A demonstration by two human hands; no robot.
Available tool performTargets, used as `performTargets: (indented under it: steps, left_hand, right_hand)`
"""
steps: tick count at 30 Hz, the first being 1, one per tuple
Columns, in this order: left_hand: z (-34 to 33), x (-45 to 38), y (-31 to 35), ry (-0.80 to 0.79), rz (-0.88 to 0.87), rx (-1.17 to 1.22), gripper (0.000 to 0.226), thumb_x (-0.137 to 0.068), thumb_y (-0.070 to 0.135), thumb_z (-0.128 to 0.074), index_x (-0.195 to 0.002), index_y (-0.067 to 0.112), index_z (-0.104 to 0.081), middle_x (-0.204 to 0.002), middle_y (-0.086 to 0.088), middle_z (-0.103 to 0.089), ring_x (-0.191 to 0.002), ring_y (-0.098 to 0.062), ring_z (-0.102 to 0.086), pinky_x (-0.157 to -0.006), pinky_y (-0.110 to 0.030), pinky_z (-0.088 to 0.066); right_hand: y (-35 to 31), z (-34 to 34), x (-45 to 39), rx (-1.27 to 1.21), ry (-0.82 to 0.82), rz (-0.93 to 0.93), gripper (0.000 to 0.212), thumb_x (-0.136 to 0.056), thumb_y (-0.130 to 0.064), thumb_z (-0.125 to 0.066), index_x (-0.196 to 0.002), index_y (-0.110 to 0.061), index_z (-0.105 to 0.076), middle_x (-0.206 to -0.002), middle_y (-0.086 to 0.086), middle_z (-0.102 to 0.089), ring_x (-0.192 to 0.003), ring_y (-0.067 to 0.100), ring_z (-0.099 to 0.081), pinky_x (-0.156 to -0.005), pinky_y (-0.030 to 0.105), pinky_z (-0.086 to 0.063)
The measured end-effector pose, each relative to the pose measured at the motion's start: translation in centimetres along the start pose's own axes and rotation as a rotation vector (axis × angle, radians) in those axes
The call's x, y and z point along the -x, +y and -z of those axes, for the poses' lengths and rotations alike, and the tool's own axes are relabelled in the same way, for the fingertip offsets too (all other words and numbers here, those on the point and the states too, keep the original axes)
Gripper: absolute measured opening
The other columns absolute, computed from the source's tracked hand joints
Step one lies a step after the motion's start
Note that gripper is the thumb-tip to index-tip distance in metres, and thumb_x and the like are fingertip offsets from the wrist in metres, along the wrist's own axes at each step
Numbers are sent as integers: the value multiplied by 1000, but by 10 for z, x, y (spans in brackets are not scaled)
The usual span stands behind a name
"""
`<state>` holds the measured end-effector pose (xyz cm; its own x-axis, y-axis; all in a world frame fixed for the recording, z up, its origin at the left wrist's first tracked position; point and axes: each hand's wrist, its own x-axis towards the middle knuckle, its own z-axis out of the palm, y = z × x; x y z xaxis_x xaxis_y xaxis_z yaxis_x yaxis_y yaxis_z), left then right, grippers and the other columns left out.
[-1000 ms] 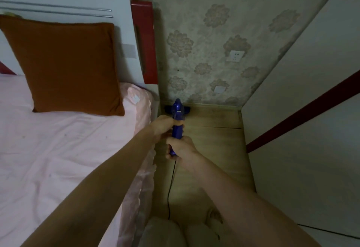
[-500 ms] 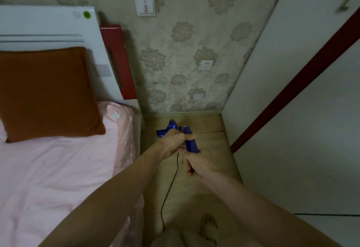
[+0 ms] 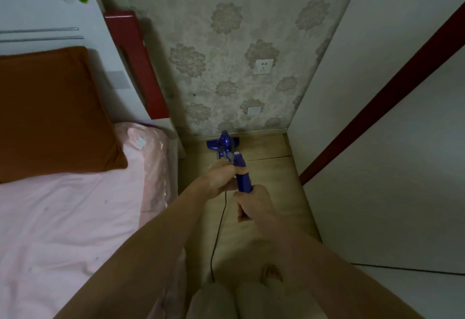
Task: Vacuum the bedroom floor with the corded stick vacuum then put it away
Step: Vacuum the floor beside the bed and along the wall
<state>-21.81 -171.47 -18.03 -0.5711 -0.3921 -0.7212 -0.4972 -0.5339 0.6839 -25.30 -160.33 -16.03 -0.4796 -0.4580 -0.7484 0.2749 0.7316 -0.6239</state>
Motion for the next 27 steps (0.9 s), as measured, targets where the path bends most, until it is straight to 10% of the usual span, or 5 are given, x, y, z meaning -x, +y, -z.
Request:
performTargets:
  steps: [27]
  left_hand:
    - [-28,-11,5,1,65,122,34,-92,5,-59,-125,3,-51,-118,-13,-59,-108,-26,-59,-81,-33,-54]
  right_hand:
    - [-2,27,-5,10,-16,-7,6,-90,-7,-58,-96,-7,-56,-69,4,-54,-55,12,-53,-43,20,-46]
